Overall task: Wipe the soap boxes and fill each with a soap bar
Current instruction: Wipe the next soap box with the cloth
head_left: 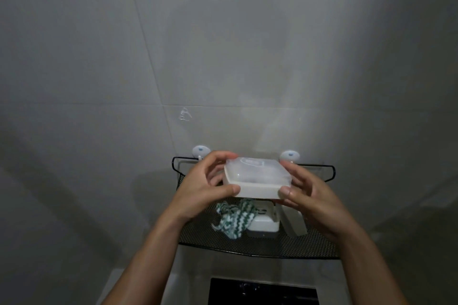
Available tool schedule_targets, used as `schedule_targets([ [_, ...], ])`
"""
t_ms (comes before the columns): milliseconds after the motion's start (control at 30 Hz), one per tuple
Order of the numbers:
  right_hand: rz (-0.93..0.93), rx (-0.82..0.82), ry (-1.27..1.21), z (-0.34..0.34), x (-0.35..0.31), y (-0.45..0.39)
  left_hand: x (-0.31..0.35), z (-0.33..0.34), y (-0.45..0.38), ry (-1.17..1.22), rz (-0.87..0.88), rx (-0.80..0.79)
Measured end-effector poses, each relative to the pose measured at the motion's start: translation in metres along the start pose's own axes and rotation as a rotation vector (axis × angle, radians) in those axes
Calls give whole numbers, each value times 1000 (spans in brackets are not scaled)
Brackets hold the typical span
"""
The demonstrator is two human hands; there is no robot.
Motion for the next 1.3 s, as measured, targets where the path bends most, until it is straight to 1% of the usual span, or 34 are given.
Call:
schedule_targets([
  [133,-9,-69,-50,0,6,-3,-5,-4,3,84,9,-20],
  [300,-34,-13,-125,-3,10,-5,-11,-5,3,71,-3,-67],
  [400,-40,-3,-154,-5,11,-6,-12,-6,2,101,-10,-9],
  [533,-60,-53,-176,0,12,-3,-12,-9,-4,82,-74,185],
  [633,-79,-81,-184,4,12,0,-11,-7,-9,103,-141,268],
  [733,-99,-83,-194,4,13,2,-13,-4,-10,127,-171,282],
  [867,-111,-70,-229,1,12,5,-18,-1,-8,116,-186,223],
  [967,-115,-57,-247,-2,12,6,-25,-3,-4,117,-250,221],
  [1100,-43,-39,-258,-5,15,7,-27,-5,-3,93,-251,205],
  [1200,74,14,-292,-6,23,6,-30,-7,-3,75,-248,202],
  [1300,181,46,-268,-7,31,7,-32,-5,-4,58,-246,160],
])
Point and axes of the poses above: each hand's wrist, its own y-axis away from the middle knuckle, its own z-axis out of the palm, x = y × z, the point moved 5 cm from there along -y, towards the middle knuckle
